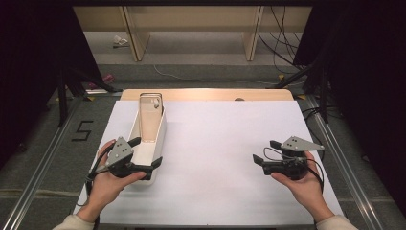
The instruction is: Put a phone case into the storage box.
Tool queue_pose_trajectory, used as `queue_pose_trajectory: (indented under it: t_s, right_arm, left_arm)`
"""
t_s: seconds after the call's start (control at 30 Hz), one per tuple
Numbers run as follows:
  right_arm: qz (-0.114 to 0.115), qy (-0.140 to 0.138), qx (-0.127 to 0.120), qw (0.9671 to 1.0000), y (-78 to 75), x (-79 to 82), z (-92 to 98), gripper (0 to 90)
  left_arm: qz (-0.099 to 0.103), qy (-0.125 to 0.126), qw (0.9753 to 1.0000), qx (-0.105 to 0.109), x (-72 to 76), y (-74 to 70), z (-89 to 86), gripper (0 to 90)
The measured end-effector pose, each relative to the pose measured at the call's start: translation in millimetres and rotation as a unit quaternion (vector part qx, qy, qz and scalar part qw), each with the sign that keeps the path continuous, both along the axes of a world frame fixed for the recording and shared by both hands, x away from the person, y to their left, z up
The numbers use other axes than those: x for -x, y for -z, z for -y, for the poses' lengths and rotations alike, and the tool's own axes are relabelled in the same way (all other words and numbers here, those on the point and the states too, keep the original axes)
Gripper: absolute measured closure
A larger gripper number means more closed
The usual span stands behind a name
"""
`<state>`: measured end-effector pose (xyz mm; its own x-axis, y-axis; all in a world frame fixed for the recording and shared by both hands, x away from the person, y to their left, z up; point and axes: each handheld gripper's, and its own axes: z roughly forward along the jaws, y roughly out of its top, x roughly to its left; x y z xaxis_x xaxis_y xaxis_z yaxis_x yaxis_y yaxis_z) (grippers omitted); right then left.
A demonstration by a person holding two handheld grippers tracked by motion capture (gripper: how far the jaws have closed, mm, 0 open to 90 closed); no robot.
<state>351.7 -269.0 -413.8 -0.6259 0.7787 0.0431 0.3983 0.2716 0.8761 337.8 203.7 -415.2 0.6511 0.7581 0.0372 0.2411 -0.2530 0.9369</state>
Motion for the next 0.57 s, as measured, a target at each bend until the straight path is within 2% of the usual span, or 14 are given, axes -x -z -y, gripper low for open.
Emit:
queue_pose_trajectory:
  t_s: [0.57]
  right_arm:
    - [-0.002,-0.004,-0.001,1.0,0.9,-0.7,-1.1,16.0]
  left_arm:
    - [0.0,0.002,1.0,-0.007,2.0,4.3,2.3,2.0]
